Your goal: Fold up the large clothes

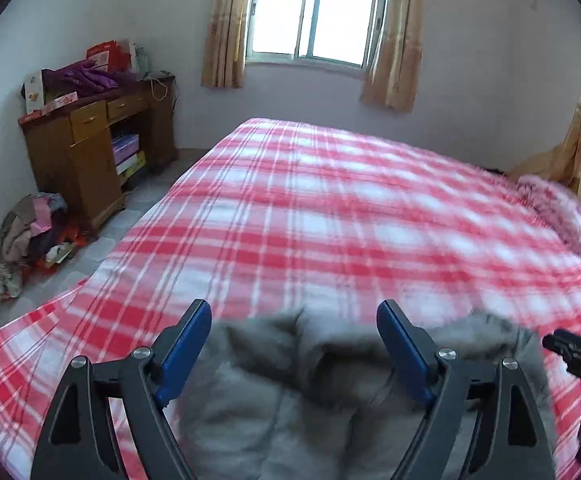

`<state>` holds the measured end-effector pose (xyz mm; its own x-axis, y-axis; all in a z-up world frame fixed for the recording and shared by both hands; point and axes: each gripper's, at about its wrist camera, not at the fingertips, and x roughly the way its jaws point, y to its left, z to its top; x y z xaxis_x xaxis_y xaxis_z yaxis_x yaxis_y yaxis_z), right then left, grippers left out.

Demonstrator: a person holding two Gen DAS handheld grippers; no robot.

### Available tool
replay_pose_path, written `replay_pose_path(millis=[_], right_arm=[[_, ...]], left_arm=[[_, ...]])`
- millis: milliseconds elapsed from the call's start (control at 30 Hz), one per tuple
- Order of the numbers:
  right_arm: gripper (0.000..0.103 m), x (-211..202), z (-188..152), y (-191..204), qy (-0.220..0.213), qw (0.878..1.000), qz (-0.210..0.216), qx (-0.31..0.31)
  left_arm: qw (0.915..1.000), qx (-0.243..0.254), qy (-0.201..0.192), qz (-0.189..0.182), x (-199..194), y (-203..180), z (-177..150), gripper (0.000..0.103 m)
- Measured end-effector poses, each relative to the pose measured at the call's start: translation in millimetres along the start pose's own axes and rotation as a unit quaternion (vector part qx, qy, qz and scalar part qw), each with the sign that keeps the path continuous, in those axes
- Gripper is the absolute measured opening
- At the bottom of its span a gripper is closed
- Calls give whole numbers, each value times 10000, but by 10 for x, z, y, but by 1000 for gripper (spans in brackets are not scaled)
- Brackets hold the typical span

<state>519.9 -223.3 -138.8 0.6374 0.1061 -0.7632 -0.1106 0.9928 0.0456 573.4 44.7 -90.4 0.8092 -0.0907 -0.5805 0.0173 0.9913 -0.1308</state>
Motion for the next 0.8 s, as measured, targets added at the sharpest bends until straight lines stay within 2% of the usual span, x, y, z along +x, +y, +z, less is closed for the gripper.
replay_pose_path(millis=[133, 233, 300, 500, 633, 800], right_arm=[[45, -97, 289, 69, -367, 9985, 219, 334], [45, 2, 474, 275, -545, 9969, 408, 396], [45, 144, 526, 469, -535, 9968, 542, 259], [45, 603, 371, 693, -164, 9966, 784, 190], [45, 750, 168, 683, 28, 9963, 836, 176], [45, 806, 81, 661, 74, 9964, 814, 205]], left_arm=[[9999, -22, -36, -101, 269, -301, 119, 85], [9995, -32, 312, -52, 546, -410, 2, 85], [9989, 20, 473, -17, 649, -437, -105, 77], [9944, 109, 1035, 168, 993, -319, -560, 75], [9945, 33, 1034, 144, 1021, -251, -686, 75], [9944, 73, 1043, 182, 1100, -265, -780, 75]])
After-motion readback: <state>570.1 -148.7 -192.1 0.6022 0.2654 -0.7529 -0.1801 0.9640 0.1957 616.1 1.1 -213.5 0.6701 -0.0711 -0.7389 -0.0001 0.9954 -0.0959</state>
